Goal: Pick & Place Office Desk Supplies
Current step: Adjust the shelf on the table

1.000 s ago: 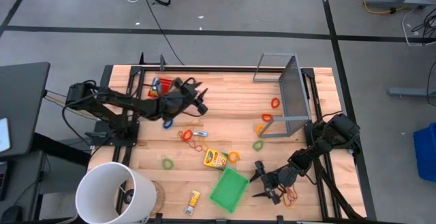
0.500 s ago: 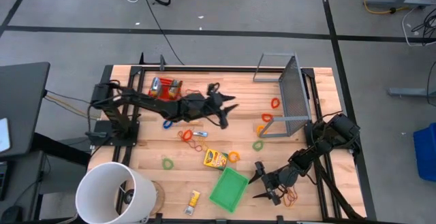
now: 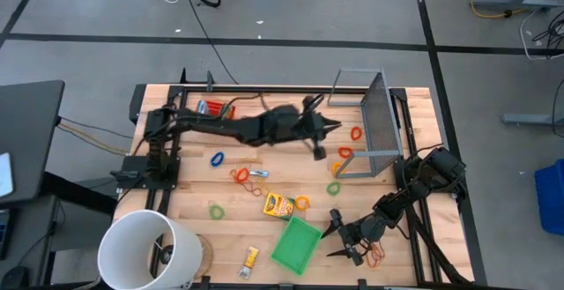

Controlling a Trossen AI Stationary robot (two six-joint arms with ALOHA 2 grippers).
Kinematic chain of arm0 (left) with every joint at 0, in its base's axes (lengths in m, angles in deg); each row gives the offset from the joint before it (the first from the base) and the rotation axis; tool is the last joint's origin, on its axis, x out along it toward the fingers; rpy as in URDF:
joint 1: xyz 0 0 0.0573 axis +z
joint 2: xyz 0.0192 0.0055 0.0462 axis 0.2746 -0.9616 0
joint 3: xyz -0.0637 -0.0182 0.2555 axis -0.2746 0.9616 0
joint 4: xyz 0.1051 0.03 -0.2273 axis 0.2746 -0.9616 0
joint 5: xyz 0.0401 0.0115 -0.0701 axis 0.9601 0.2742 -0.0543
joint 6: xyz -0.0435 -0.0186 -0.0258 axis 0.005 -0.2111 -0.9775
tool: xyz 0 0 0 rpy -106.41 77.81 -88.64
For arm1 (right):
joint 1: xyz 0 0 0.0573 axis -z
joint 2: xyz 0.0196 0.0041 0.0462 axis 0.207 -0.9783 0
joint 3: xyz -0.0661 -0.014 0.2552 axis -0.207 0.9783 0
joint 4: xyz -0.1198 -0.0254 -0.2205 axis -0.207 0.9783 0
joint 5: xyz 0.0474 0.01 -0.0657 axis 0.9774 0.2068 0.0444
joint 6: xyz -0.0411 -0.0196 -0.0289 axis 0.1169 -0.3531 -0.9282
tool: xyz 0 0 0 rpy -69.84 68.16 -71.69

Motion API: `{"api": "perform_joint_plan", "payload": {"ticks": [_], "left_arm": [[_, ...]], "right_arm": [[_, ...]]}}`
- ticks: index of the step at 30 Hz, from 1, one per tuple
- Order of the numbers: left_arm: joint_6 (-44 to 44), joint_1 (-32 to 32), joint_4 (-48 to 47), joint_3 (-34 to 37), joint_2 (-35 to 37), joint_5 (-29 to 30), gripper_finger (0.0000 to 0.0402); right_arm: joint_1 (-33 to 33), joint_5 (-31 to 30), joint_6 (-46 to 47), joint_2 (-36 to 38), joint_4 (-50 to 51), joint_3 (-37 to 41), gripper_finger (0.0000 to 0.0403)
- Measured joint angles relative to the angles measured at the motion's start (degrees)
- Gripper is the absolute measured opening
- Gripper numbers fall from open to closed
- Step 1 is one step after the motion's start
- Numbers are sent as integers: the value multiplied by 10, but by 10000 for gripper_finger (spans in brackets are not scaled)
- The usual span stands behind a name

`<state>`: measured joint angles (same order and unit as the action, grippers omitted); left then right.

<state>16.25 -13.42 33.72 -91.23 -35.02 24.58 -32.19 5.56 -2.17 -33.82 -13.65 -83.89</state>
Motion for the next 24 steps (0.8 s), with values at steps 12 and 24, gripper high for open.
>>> {"api": "perform_joint_plan", "payload": {"ticks": [12,24], "left_arm": [[-19,59,-188,-181,-84,-293,3],[23,0,-194,-190,-100,-209,1]], "right_arm": [[0,-8,12,0,26,0,279],[0,-18,30,0,52,0,279]]}}
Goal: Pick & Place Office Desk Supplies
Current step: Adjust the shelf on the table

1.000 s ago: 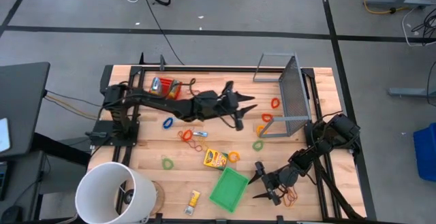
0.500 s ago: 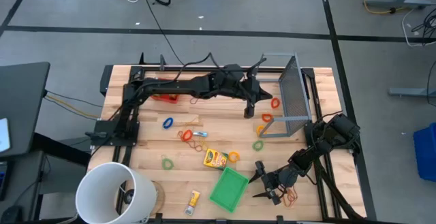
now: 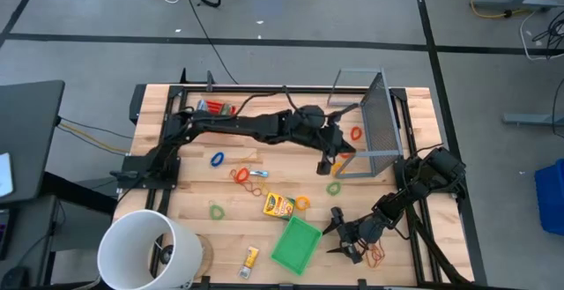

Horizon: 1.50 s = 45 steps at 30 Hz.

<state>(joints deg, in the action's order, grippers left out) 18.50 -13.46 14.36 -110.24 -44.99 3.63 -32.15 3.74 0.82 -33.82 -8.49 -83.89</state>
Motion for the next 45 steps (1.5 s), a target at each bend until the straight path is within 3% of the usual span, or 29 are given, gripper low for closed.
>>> {"api": "perform_joint_plan", "payload": {"ticks": [4,9,13,15,18,21,26,28,32,36,41,42,45], "left_arm": [[31,15,-33,-37,1,17,1],[92,50,-80,-56,-4,-59,1],[85,64,-98,-59,-4,-112,1],[79,63,-112,-58,-4,-100,1],[80,53,-118,-58,-4,-11,1],[87,46,-119,-58,-2,48,1],[86,37,-107,-58,21,48,2],[80,30,-110,-59,40,46,3],[73,9,-122,-59,81,6,5],[66,-11,-193,-59,122,-42,6],[51,-42,-263,-56,139,-36,3],[44,-51,-251,-49,140,-33,3],[15,-83,-96,4,145,-14,3]], "right_arm": [[3,0,-2,0,1,0,279],[4,-4,-9,0,2,0,279],[4,-8,-9,0,2,0,279],[1,-40,-8,0,2,0,279],[-8,-113,-4,0,2,0,270],[-12,-150,0,0,1,0,222],[-25,-163,-2,33,4,0,53],[-33,-178,-5,54,6,0,16],[-54,-264,16,101,13,0,6],[-98,-427,29,127,36,0,4],[-139,-482,30,142,48,0,2],[-144,-486,31,143,46,0,2],[-158,-500,31,143,46,0,2]]}}
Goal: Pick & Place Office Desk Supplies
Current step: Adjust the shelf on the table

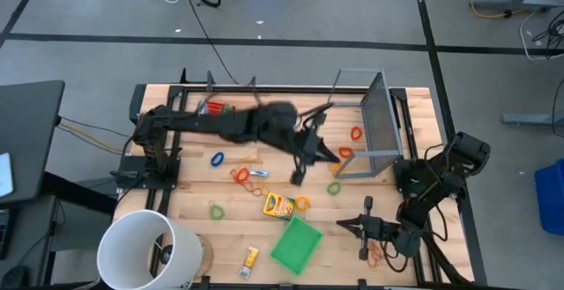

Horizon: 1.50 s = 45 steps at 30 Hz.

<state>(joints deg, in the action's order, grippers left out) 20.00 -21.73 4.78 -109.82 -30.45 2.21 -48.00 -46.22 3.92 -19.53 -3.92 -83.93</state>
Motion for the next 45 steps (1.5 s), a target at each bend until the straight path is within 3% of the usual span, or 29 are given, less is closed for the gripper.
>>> {"api": "perform_joint_plan", "payload": {"ticks": [6,9,16,23,29,33,41,45], "left_arm": [[-49,-54,475,195,-2,73,2],[-51,-64,589,297,1,117,2],[-95,-55,604,481,62,214,2],[-137,-35,651,675,163,235,1],[-164,-15,696,815,223,266,1],[-173,-9,740,888,241,275,1],[-197,-5,791,983,271,279,1],[-198,-5,794,996,278,241,1]], "right_arm": [[-6,-6,-4,0,6,0,1],[-9,-5,-5,0,15,0,1],[-10,-14,-6,0,25,0,1],[4,-32,-1,0,26,0,0],[20,-131,15,0,25,0,0],[30,-219,29,0,25,0,0],[111,-221,24,0,22,0,0],[138,-217,9,0,15,0,0]]}}
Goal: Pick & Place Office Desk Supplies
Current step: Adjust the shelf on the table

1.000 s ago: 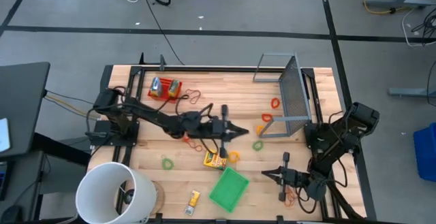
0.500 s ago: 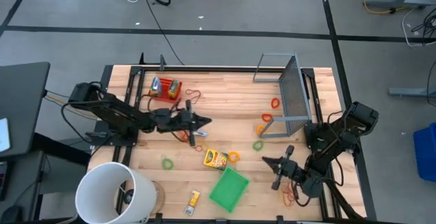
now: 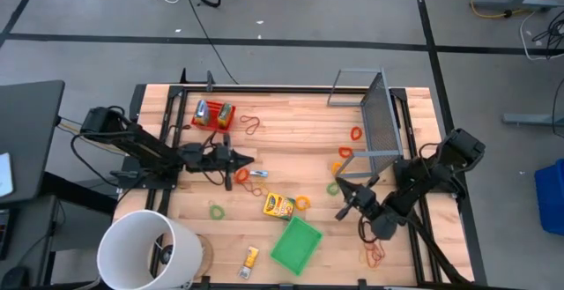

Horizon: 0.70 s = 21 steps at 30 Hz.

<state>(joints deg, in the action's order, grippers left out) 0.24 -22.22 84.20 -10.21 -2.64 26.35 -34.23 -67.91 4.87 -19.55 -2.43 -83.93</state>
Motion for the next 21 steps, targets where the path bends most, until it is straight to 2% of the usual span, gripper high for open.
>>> {"api": "perform_joint_plan", "payload": {"ticks": [3,8,10,17,21], "left_arm": [[6,0,0,1,1,-38,1],[18,0,-5,1,1,-79,1],[24,0,-6,1,1,-91,1],[32,0,-18,1,1,-151,3],[32,0,-27,1,1,-186,5]], "right_arm": [[0,27,-8,0,-8,0,0],[0,157,-19,0,4,0,6],[1,168,15,0,9,0,20],[5,183,132,0,64,0,124],[27,263,213,0,136,0,185]]}}
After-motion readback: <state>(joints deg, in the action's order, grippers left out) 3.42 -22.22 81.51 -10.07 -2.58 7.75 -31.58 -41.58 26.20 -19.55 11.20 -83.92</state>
